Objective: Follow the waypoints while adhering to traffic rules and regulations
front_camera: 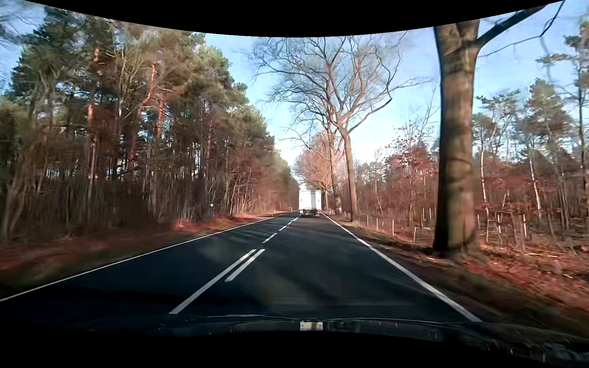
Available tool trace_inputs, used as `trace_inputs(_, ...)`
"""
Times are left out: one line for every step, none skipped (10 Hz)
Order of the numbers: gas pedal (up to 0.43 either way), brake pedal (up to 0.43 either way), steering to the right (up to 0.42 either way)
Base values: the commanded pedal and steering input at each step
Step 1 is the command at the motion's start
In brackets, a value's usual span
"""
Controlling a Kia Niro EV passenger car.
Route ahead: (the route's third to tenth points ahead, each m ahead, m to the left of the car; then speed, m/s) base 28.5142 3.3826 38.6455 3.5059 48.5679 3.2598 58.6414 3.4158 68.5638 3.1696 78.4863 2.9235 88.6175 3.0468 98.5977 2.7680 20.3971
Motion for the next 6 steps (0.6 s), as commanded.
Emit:
trace_inputs(0.138,0.000,-0.001)
trace_inputs(0.138,0.000,-0.001)
trace_inputs(0.138,0.000,-0.001)
trace_inputs(0.138,0.000,-0.001)
trace_inputs(0.138,0.000,-0.001)
trace_inputs(0.138,0.000,-0.001)
